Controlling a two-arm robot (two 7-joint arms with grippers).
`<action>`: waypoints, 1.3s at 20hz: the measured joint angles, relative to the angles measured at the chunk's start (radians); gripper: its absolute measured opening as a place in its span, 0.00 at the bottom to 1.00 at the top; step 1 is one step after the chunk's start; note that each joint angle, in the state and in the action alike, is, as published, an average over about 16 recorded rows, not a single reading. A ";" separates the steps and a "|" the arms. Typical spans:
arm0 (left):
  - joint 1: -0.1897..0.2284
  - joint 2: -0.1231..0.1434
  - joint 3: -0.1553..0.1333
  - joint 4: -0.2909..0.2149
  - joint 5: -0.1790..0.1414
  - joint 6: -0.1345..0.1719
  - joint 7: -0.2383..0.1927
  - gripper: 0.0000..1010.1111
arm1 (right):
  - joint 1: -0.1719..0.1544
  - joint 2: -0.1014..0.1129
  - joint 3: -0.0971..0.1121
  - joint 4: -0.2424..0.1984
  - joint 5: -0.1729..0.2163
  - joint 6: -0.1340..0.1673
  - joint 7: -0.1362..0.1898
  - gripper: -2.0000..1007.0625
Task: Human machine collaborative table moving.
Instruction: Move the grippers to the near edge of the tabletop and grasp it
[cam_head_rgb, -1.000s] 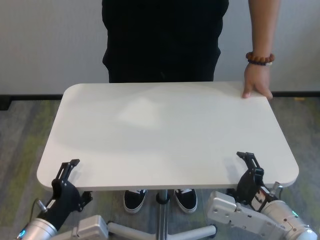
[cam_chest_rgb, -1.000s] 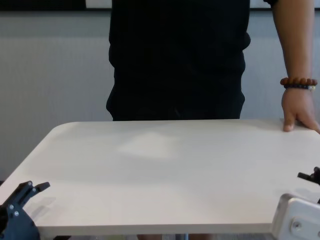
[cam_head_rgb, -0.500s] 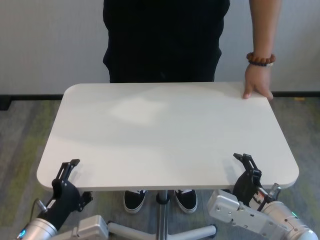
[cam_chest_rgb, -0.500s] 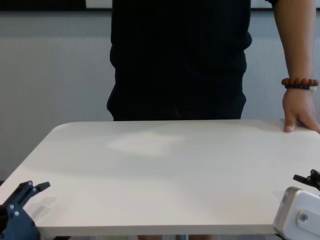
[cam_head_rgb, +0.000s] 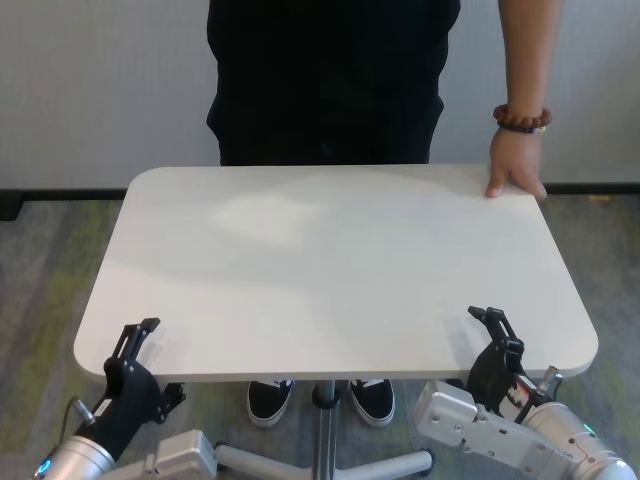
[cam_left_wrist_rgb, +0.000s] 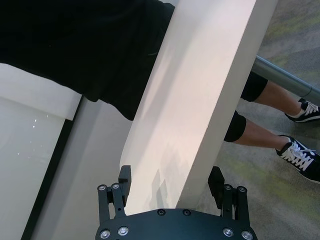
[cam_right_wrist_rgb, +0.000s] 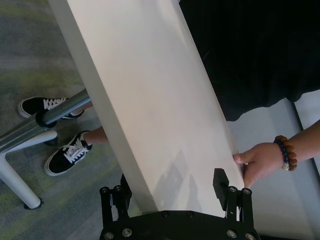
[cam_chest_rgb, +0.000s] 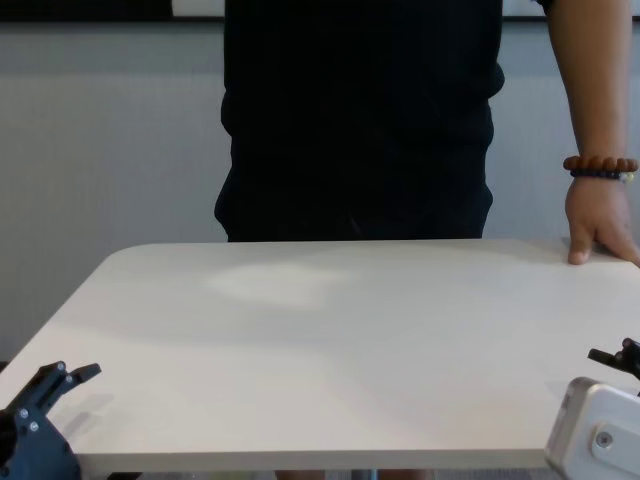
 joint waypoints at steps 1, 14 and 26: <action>0.000 0.000 0.000 0.000 0.000 0.000 0.000 0.99 | 0.000 0.000 0.000 0.000 -0.001 0.001 0.000 1.00; 0.000 0.000 0.000 0.000 0.000 0.000 0.000 0.88 | 0.001 0.003 -0.004 -0.002 -0.010 0.010 -0.003 0.81; 0.000 0.000 0.000 0.000 0.000 0.000 0.000 0.53 | 0.001 0.004 -0.005 -0.003 -0.013 0.014 -0.004 0.63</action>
